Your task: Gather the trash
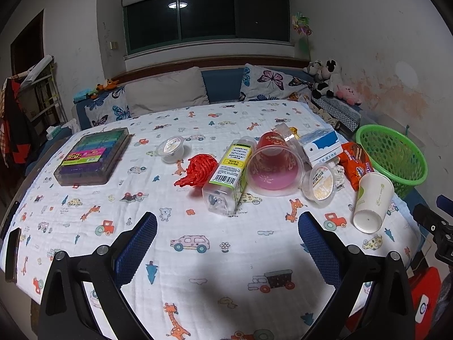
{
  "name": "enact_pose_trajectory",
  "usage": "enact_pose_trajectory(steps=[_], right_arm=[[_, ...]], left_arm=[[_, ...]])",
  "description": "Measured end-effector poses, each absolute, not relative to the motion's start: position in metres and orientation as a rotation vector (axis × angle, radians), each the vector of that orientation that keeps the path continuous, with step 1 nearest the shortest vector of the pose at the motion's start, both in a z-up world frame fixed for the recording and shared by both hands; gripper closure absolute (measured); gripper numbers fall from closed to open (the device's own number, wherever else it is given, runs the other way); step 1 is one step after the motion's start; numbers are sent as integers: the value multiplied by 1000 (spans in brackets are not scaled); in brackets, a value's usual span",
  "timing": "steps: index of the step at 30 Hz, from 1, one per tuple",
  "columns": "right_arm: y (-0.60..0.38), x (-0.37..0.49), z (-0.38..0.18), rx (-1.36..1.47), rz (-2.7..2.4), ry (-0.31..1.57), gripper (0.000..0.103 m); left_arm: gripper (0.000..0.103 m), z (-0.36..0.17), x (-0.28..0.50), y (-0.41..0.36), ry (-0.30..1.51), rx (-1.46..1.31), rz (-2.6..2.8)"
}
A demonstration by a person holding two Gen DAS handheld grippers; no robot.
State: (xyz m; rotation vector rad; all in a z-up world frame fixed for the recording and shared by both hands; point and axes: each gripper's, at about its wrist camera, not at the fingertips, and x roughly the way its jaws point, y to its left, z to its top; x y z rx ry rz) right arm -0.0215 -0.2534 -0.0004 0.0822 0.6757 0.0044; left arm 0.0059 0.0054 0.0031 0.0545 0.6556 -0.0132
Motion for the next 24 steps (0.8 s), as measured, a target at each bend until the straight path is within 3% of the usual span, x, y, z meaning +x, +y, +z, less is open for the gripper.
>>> enact_pose_trajectory(steps=[24], right_arm=[[-255, -18, -1, 81, 2, 681, 4]], left_arm=[[6, 2, 6, 5, 661, 55, -12]])
